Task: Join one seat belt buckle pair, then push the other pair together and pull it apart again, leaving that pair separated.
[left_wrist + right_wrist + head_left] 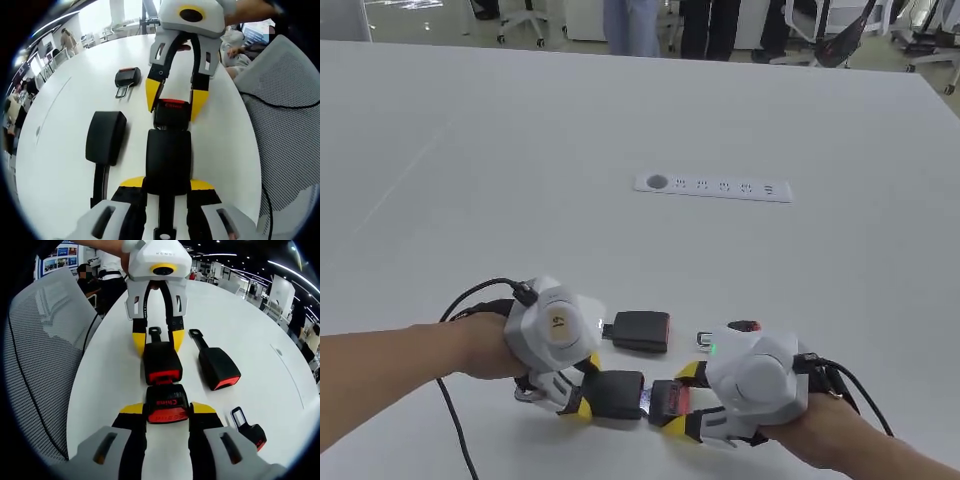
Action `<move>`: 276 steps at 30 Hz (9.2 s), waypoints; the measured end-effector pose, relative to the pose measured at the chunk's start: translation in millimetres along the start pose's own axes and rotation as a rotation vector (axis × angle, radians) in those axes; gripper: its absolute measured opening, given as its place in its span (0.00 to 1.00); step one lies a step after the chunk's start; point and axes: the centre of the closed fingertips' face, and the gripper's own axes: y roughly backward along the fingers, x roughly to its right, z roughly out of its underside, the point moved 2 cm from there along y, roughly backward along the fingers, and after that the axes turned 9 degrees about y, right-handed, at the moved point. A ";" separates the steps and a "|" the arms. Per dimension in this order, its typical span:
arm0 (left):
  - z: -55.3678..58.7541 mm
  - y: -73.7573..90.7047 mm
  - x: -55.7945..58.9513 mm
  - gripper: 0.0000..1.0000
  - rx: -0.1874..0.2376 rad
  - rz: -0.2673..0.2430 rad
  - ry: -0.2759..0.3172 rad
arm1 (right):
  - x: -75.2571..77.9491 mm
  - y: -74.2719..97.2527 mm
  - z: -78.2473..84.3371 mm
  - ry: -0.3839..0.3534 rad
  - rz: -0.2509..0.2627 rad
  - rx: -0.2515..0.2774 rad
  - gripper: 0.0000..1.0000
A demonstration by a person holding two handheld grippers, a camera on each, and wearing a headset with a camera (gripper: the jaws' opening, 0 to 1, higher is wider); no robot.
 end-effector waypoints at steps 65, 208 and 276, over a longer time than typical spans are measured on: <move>0.3 -1.2 -0.6 0.32 -0.021 0.003 -0.059 | 3.5 -2.9 3.7 0.077 -0.021 -0.052 0.32; -44.2 -14.6 -85.4 0.32 -0.104 -0.019 -0.012 | 98.7 49.0 75.1 0.098 -0.006 -0.153 0.31; -42.7 -13.7 -89.0 0.31 -0.071 -0.011 -0.006 | 97.1 12.0 39.1 0.085 -0.004 -0.137 0.29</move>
